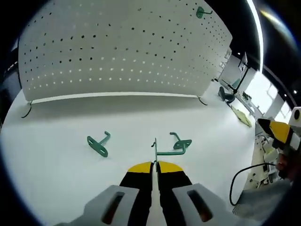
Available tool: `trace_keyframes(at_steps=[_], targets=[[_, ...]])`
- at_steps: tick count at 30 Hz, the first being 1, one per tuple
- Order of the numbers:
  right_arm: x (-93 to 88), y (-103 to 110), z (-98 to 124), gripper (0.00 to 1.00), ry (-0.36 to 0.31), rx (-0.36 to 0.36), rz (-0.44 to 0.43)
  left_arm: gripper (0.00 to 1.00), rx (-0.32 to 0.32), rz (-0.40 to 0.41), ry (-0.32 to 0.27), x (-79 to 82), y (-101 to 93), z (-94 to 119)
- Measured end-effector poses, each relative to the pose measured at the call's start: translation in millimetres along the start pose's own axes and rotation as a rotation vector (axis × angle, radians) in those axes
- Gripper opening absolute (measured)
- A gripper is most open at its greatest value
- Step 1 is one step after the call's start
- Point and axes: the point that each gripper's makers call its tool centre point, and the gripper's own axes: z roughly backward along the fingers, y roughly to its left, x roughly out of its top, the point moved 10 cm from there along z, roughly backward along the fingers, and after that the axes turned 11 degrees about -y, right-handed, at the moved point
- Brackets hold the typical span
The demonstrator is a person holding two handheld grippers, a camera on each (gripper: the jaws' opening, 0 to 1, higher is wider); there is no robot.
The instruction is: Insert the hook assembly into the mounting plate slot until the hook locks in place.
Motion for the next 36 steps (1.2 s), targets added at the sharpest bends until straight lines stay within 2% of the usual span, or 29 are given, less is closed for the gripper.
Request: trace_keyframes(at_steps=[5,10,27,36], targets=[[-3.0,5,1,0.23,0.006,0.018,-0.007,0.03,-0.043,0.021,-0.048,1.5,-8.9,10],[-6.3,13,2,0.23,0.010,0.037,-0.010,0.03,-0.063,0.029,-0.066,2.6,-16.0,19],[-10.3,34,1,0.21,0.032,0.119,-0.020,0.03,-0.166,0.067,-0.195,7.1,-45.4,58],[-12.9,44,-4,0.19,0.053,0.177,-0.021,0.03,-0.186,0.055,-0.245,5.9,-56.7,73]])
